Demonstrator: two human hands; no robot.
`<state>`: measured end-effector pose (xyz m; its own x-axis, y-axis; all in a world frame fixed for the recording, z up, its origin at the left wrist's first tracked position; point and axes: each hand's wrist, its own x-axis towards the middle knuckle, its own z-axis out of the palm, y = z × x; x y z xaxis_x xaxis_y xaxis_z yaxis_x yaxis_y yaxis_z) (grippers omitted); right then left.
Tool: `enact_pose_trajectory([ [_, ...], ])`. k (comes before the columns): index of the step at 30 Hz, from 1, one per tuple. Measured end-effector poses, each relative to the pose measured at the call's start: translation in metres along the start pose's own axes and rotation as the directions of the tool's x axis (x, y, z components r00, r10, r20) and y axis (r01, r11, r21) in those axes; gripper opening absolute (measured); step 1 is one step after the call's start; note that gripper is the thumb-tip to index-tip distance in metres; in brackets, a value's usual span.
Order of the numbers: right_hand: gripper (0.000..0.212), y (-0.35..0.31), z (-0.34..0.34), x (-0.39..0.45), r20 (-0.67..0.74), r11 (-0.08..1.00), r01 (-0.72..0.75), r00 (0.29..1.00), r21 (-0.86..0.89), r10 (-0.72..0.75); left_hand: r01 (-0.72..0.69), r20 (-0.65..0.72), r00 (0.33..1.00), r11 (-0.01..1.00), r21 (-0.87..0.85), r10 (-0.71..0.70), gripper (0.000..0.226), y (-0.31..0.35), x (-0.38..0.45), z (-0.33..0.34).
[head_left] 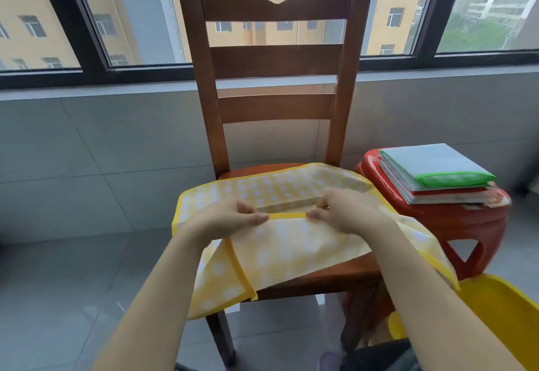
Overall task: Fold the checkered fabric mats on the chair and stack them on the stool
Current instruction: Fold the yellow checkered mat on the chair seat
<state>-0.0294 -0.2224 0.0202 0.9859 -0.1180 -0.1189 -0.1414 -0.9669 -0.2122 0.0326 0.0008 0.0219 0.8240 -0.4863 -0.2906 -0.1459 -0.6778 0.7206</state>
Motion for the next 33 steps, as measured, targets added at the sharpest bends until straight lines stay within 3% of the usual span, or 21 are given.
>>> enact_pose_trajectory([
  [5, 0.042, -0.012, 0.02, 0.028, -0.077, 0.995, -0.063, 0.995, -0.073, 0.058, 0.162, -0.011, 0.986, 0.93, 0.33, -0.168, 0.03, -0.029, 0.01, -0.001],
  [10, 0.034, -0.024, 0.036, 0.051, -0.073, 0.997, -0.033, 0.997, -0.072, 0.028, 0.187, -0.115, 0.981, 0.926, 0.329, -0.158, 0.033, -0.046, 0.025, 0.006],
  [13, 0.035, -0.023, 0.051, 0.067, -0.188, 0.999, -0.03, 0.982, -0.044, 0.022, 0.197, -0.274, 0.957, 0.906, 0.374, -0.095, 0.035, -0.055, 0.038, 0.01],
  [17, 0.029, -0.021, 0.079, 0.087, -0.268, 0.992, -0.022, 0.962, 0.127, 0.055, 0.24, -0.446, 0.894, 0.889, 0.39, -0.046, 0.033, -0.062, 0.05, 0.012],
  [19, 0.026, -0.018, 0.092, 0.094, -0.282, 0.986, -0.037, 0.956, 0.162, 0.083, 0.245, -0.485, 0.874, 0.897, 0.368, -0.04, 0.034, -0.066, 0.056, 0.013],
  [23, 0.026, -0.023, 0.097, 0.105, -0.299, 0.999, -0.022, 0.954, 0.024, 0.029, 0.231, -0.5, 0.864, 0.932, 0.281, -0.064, 0.032, -0.071, 0.067, 0.02],
  [28, 0.02, -0.04, 0.107, 0.108, -0.258, 0.964, 0.161, 0.961, 0.211, -0.104, 0.166, -0.477, 0.872, 0.982, 0.088, -0.105, 0.033, -0.072, 0.076, 0.023],
  [30, 0.022, -0.043, 0.115, 0.108, -0.248, 0.963, 0.157, 0.963, 0.217, -0.101, 0.138, -0.44, 0.89, 0.99, 0.014, -0.117, 0.038, -0.071, 0.075, 0.025],
  [33, 0.02, -0.042, 0.12, 0.112, -0.296, 0.948, 0.128, 0.954, 0.29, -0.038, 0.071, -0.337, 0.935, 0.989, -0.131, -0.112, 0.029, -0.071, 0.067, 0.022],
])
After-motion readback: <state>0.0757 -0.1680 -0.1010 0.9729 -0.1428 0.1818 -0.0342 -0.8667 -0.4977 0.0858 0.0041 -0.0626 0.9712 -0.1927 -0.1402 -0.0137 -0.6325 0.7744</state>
